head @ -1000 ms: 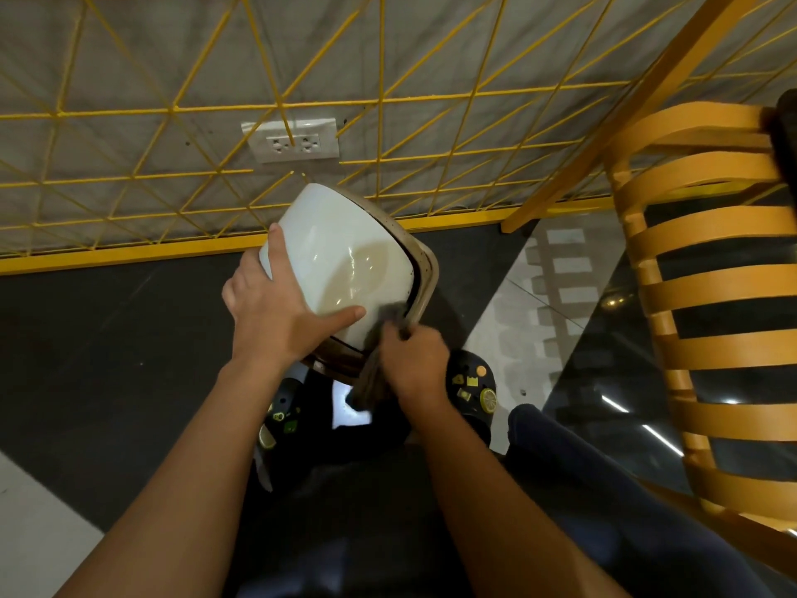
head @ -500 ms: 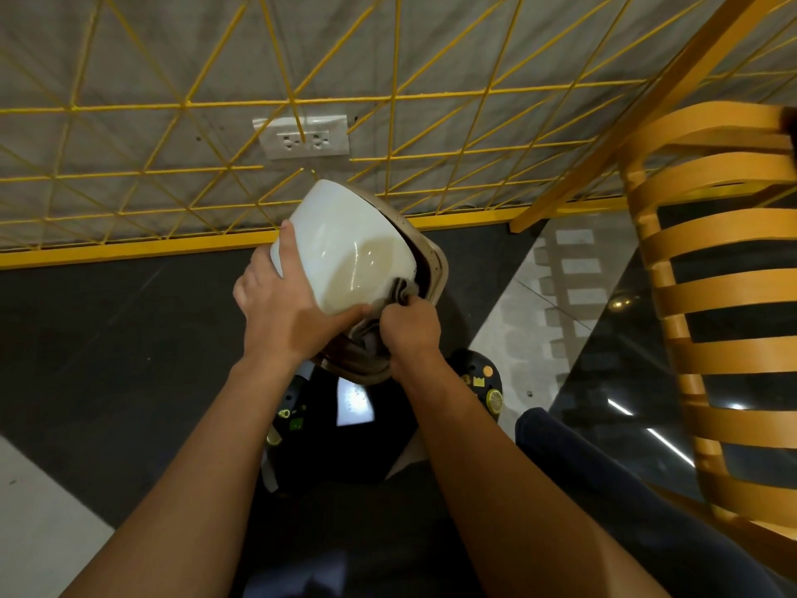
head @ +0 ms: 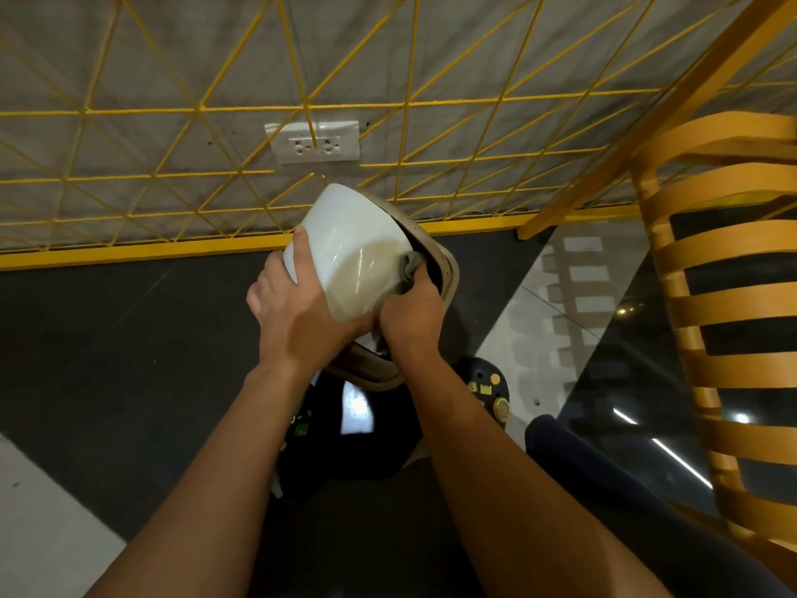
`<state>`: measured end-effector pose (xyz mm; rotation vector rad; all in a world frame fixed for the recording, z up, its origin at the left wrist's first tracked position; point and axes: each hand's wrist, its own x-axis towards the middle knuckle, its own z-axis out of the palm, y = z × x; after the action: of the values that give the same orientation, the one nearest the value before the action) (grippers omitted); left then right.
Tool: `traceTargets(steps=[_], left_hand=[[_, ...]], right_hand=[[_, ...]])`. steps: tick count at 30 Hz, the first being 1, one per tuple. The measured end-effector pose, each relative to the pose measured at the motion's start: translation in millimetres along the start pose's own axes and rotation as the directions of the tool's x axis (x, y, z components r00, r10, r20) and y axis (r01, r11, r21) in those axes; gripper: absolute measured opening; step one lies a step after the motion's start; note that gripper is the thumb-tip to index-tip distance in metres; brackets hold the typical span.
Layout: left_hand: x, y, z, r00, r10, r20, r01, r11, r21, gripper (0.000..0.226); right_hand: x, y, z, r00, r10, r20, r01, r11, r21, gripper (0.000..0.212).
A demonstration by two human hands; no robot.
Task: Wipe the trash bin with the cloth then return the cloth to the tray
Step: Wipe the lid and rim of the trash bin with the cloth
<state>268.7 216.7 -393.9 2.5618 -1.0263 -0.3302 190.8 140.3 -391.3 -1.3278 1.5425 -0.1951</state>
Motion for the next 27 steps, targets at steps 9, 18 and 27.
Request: traceTargets(steps=[9,18,27], left_hand=[[-2,-1,0,1.0,0.011,-0.012,-0.011,0.999,0.034,0.125],[-1,0,0,1.0,0.003,-0.009,-0.003,0.999,0.034,0.126],[-1,-2,2,1.0,-0.009,-0.028,0.01,0.999,0.035,0.126]], right_hand=[[5,15,1,0.987,0.123,0.1,-0.127,0.991,0.043,0.059],[21,3,-6,0.996,0.054,0.076,-0.061,0.994,0.087,0.051],[18,8,-4,0.978,0.148,0.144,-0.174,0.967,0.186,0.054]])
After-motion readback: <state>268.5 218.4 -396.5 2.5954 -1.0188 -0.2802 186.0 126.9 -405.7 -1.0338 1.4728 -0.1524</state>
